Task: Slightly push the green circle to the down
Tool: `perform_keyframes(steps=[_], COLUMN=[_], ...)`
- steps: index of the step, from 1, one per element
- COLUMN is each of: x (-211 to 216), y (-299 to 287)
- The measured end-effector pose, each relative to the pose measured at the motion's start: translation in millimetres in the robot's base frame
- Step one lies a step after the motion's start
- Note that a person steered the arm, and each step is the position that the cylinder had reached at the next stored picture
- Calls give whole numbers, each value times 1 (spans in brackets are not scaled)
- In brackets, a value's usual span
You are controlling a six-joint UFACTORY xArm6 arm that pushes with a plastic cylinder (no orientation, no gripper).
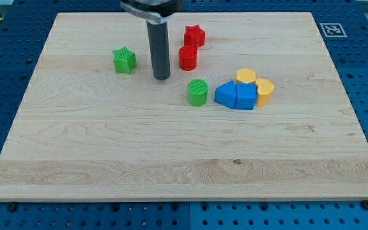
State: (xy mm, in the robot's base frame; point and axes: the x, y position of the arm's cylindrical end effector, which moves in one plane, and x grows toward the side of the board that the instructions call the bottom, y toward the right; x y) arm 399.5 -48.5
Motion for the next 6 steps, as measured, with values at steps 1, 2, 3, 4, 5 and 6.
perform_keyframes(steps=[1, 2, 3, 4, 5, 6], x=[15, 9, 6, -26, -54, -52], y=[10, 36, 66, 89, 95, 91])
